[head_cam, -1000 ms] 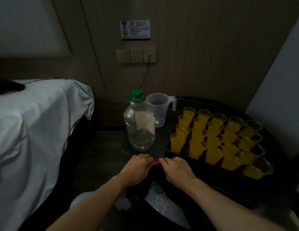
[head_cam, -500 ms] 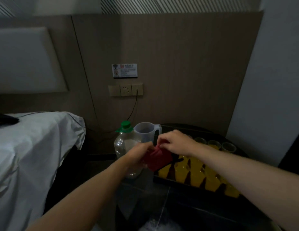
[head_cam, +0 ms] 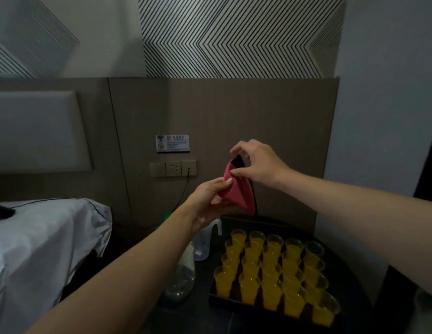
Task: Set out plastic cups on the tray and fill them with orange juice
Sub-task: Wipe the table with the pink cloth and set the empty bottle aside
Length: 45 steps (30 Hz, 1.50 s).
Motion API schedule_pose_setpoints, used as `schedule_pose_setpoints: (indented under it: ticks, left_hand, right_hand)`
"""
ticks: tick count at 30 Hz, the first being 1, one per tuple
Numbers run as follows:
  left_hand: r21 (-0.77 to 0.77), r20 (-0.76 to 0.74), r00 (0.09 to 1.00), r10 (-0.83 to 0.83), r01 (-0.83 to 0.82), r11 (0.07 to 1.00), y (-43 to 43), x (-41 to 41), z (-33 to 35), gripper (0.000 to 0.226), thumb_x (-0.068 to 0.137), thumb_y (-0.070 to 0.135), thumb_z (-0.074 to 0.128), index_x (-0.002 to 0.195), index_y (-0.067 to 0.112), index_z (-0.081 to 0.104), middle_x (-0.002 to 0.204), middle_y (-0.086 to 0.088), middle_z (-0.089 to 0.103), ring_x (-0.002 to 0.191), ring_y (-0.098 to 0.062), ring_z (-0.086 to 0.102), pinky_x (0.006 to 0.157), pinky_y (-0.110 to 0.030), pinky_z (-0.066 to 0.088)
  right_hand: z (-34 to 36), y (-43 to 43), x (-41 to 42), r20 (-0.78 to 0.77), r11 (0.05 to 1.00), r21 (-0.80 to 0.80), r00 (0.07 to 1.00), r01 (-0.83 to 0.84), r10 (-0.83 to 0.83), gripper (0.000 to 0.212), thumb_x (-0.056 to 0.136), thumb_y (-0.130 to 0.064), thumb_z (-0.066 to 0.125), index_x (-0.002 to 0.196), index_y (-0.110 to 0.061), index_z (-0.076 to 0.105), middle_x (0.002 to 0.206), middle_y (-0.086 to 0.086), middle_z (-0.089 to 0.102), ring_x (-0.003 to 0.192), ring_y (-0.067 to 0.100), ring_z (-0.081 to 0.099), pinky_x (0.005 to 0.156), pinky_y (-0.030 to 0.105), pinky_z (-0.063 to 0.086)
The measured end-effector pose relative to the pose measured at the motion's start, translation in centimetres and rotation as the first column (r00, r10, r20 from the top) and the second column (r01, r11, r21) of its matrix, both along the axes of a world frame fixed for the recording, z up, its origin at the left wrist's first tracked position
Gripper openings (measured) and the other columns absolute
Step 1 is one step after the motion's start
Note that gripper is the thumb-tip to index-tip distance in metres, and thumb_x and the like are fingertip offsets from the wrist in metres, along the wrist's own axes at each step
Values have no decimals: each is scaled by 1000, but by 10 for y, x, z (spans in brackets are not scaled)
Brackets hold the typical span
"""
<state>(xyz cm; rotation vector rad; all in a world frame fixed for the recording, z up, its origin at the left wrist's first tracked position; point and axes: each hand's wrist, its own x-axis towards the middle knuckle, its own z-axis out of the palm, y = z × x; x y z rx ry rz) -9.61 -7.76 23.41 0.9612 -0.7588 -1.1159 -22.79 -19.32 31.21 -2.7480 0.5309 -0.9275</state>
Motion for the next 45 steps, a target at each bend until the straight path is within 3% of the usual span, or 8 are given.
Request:
schedule_pose_setpoints:
  ticks: [3,11,24,28,34,37,40,45]
  left_hand:
    - [-34,-53,990,132,-134,990,-7,-9,4,21,96,10,64,115,5,69,104,-17,74,99,-27,74,88,-42,59]
    - [-24,-181,961,211,-219,975,-11,-28,16,23,100,23,58,112,5,65,89,-10,68,76,-19,70,77,-36,59]
    - [251,-268,881,391,-328,911,-25,-39,50,32,111,22,30,124,3,51,99,-23,66,85,-32,65,75,-52,52]
    - [346,-159,824,544,-470,812,-41,-10,47,39,109,21,27,139,1,41,119,-24,63,94,-32,68,70,-52,62]
    - [132,-316,734,601,-593,794,-42,-5,50,42,110,28,39,150,15,40,129,-12,58,94,-22,65,73,-36,61]
    - [52,-362,786,501,-519,853,-41,-7,56,53,109,35,40,158,17,28,154,-21,42,124,-37,59,84,-56,56]
    - [-1,-393,806,442,-481,877,-41,-8,61,44,108,35,43,147,13,42,139,-20,58,118,-31,65,83,-55,57]
    - [-52,-328,860,391,-429,902,-41,-9,63,44,110,35,38,144,7,42,136,-24,60,92,-27,70,73,-45,64]
  right_hand:
    - [-9,5,0,171,988,27,973,150,-153,87,76,-41,87,147,-23,39,125,4,60,114,21,59,99,45,51]
    - [-12,-1,-1,108,929,370,994,-28,-13,18,92,-25,74,109,-19,76,104,0,74,100,15,67,77,25,48]
    - [-3,-8,-19,227,991,90,971,-97,74,16,95,-28,70,90,-18,59,87,-1,66,84,15,64,70,35,55]
    - [7,-6,-36,-7,879,402,959,-258,284,15,88,-22,77,92,-21,63,96,2,71,95,20,67,78,31,55]
    - [6,-13,-61,-386,729,678,800,-92,460,19,90,-11,73,108,-16,77,110,5,76,107,18,70,96,34,55]
    - [-7,-21,-56,-303,800,595,944,80,132,24,92,-37,71,108,-20,72,104,4,74,98,19,68,83,31,52]
    - [-24,-29,-48,-101,654,753,995,79,-5,60,83,-70,64,117,-21,67,114,4,70,107,22,66,97,40,50]
    - [-30,-30,-41,226,499,821,961,-276,159,37,97,-38,61,122,-12,70,116,9,75,115,29,66,112,52,42]
